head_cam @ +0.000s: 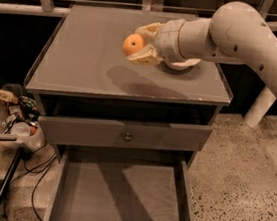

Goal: Pick orange from middle drawer and place on counter

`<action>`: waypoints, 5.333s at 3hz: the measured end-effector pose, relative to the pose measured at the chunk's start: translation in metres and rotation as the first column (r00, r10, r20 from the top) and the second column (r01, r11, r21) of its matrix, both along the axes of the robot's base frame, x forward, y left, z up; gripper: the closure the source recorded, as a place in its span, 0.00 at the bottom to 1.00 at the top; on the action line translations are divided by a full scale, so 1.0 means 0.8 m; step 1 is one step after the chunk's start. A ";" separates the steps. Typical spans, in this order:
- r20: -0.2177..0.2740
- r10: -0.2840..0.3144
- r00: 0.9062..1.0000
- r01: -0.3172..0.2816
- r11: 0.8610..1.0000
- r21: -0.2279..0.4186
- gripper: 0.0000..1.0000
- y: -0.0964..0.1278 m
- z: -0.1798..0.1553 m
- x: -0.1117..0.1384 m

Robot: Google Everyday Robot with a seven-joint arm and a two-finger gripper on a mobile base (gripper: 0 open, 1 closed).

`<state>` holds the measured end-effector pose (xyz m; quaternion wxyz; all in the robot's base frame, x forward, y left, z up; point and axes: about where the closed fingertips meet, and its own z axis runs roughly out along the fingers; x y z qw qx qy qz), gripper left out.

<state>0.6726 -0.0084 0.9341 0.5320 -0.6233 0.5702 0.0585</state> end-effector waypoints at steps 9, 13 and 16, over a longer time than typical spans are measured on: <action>-0.306 0.038 0.951 -0.079 0.989 -0.124 1.00 0.008 -0.082 0.027; -0.341 0.045 0.939 -0.100 0.984 -0.146 0.58 0.009 -0.094 0.028; -0.341 0.045 0.939 -0.100 0.984 -0.146 0.00 0.009 -0.095 0.028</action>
Offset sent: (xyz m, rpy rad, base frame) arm 0.0279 0.0027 -0.0341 -0.0460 0.1566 0.0190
